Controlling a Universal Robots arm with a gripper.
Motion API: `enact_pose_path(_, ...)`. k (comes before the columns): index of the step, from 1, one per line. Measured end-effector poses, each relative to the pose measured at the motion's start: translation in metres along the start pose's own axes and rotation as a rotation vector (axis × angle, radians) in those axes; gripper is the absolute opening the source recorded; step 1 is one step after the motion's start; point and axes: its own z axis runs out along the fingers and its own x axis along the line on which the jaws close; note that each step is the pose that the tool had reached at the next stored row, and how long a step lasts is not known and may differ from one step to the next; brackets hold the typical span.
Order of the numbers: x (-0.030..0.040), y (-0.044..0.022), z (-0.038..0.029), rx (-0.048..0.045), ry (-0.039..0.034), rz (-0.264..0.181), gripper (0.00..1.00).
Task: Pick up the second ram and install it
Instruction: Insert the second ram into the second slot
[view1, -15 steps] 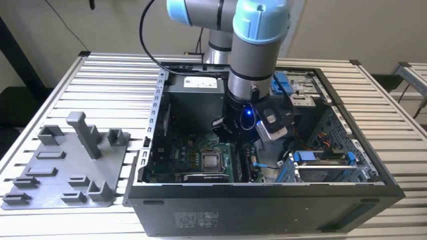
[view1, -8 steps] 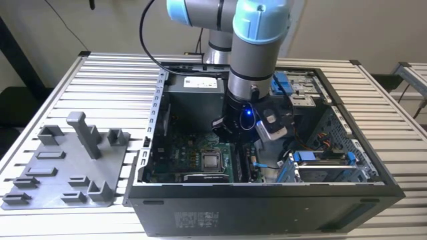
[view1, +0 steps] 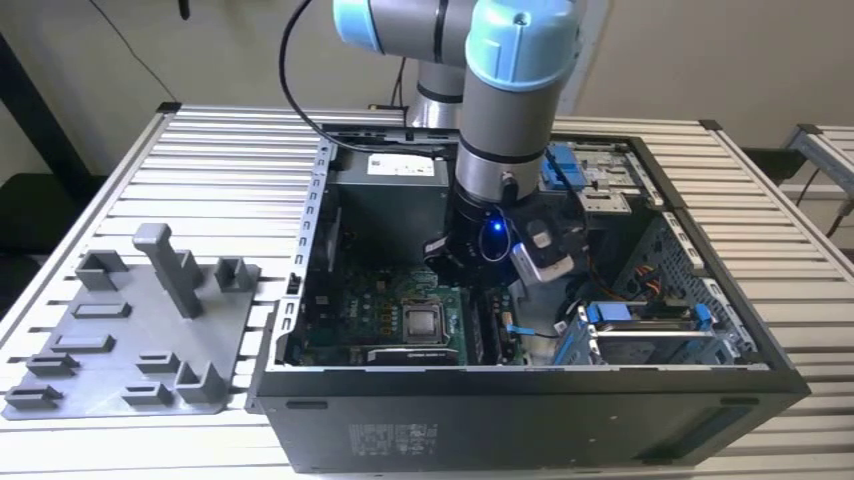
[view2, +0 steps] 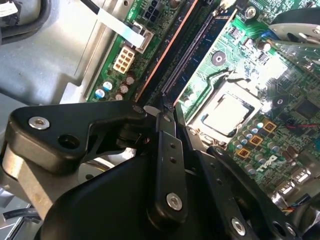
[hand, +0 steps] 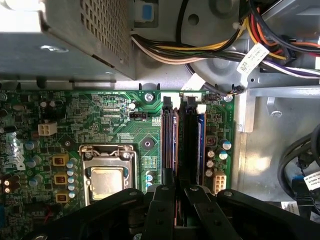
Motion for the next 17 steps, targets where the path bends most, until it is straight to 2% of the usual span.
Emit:
enact_pose_path(5, 0.0, -0.0008, 0.0002, 0.0014, 0.0, 0.001, 0.14)
enact_pose_path(10, 0.0, -0.0008, 0.0039, 0.0032, -0.0001, 0.001, 0.14)
enact_pose_path(17, 0.0001, -0.0008, 0.0042, 0.0038, 0.0, 0.001, 0.14)
